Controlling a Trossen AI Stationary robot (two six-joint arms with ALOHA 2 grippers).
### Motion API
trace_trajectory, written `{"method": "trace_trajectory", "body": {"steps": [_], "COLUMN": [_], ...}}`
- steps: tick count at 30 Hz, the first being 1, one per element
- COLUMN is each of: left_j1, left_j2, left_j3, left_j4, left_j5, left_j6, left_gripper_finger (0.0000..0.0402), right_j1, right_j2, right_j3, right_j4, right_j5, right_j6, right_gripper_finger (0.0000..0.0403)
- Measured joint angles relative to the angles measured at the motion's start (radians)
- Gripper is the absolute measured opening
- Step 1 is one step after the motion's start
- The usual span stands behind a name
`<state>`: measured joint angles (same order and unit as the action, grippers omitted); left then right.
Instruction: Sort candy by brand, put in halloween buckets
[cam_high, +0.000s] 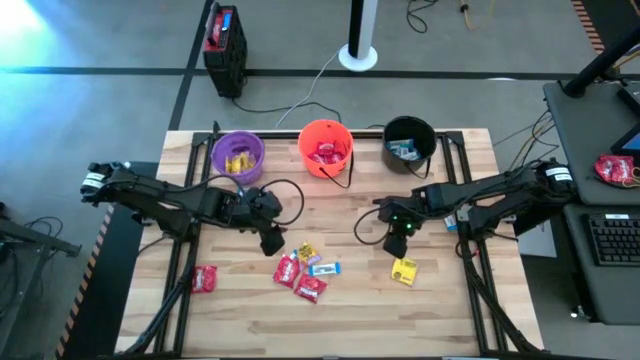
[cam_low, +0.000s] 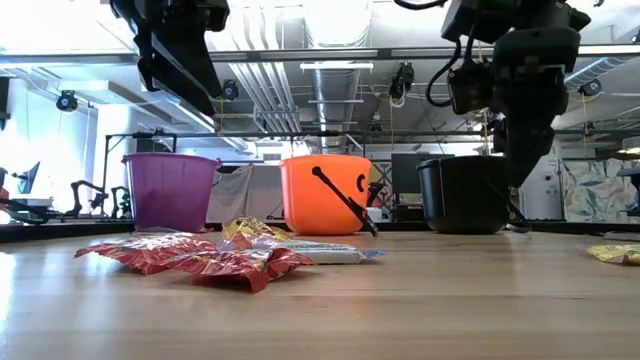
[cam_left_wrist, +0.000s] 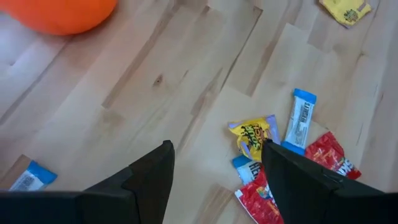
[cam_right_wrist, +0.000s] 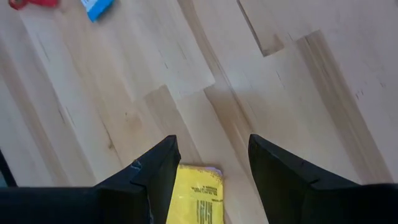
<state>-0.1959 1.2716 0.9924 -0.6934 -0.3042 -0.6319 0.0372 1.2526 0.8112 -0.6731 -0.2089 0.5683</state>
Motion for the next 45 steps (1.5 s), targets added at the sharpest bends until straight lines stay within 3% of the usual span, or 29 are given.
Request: {"method": "trace_trajectory", "body": {"steps": [20, 28, 38, 45], "left_j1": [0.000, 0.001, 0.001, -0.063], "left_j2": [0.052, 0.096, 0.181, 0.221], "left_j3": [0.000, 0.000, 0.006, 0.003], "left_j4": [0.178, 0.228, 0.242, 0.213], "left_j5": [-0.003, -0.115, -0.124, -0.168], "left_j6": [-0.006, 0.064, 0.143, 0.194], "left_gripper_finger": [0.0224, 0.0224, 0.0224, 0.0224], "right_j1": [0.000, 0.000, 0.000, 0.007], "right_j2": [0.000, 0.000, 0.000, 0.000], "right_j3": [0.000, 0.000, -0.003, 0.000], "right_j4": [0.143, 0.246, 0.292, 0.289], "right_j5": [0.005, 0.154, 0.186, 0.185], "right_j6": [-0.181, -0.334, -0.447, -0.426], "right_gripper_finger": [0.0187, 0.0187, 0.0187, 0.0187]}}
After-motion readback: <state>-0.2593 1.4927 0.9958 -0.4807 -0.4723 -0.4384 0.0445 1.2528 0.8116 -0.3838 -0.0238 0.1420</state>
